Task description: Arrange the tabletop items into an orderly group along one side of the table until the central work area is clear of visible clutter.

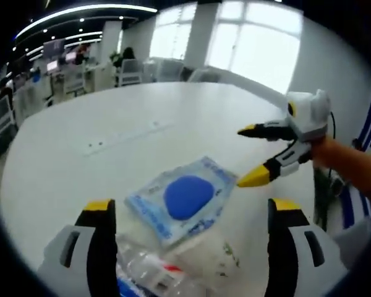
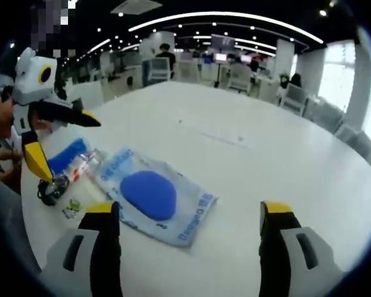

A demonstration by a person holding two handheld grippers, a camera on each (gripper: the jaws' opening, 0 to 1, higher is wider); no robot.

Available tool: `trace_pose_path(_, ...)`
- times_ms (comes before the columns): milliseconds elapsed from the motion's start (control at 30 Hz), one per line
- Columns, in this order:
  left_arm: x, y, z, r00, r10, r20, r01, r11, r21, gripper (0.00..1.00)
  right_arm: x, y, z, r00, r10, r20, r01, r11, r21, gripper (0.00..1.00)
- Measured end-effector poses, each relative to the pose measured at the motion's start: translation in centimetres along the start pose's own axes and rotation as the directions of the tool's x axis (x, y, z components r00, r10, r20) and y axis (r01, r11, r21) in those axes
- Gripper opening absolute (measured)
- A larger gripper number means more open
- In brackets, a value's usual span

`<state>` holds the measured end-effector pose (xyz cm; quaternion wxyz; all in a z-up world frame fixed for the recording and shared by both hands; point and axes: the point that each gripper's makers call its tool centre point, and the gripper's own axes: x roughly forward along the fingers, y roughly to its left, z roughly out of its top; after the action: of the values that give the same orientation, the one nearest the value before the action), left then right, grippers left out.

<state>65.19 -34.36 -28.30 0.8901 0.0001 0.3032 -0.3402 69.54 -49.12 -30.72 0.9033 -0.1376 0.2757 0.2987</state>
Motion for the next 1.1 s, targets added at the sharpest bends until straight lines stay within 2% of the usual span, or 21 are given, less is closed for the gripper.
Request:
trace_pose_path(167, -2.3, -0.8, 0.0, 0.998, -0.042, 0.044, 0.041, 0.999, 0.021, 0.99, -1.2, 1.1, 1.0, 0.999, 0.016, 0.028, -0.015, 0.999, -0.037, 0.97)
trace_pose_path(367, -5.9, -0.8, -0.8, 0.995, -0.064, 0.076, 0.062, 0.997, 0.037, 0.99, -2.5, 3.7, 2.0, 0.996, 0.075, 0.054, -0.070, 0.993, -0.093, 0.98)
trace_pose_path(533, -9.0, -0.5, -1.3, 0.992, -0.063, 0.111, 0.059, 0.997, 0.041, 0.99, -4.1, 6.7, 3.0, 0.986, 0.142, 0.082, -0.131, 0.983, -0.131, 0.98)
trace_pose_path(833, -14.5, -0.5, -4.6, 0.990, -0.051, 0.132, 0.046, 0.998, 0.042, 0.99, -6.9, 12.8, 4.7, 0.963, 0.238, 0.127, -0.209, 0.955, -0.210, 0.97)
trace_pose_path(1100, -19.0, 0.2, -8.5, 0.987, -0.003, 0.159, 0.006, 1.000, -0.019, 0.98, -9.1, 17.6, 4.6, 0.947, 0.292, 0.133, -0.249, 0.930, -0.271, 0.95)
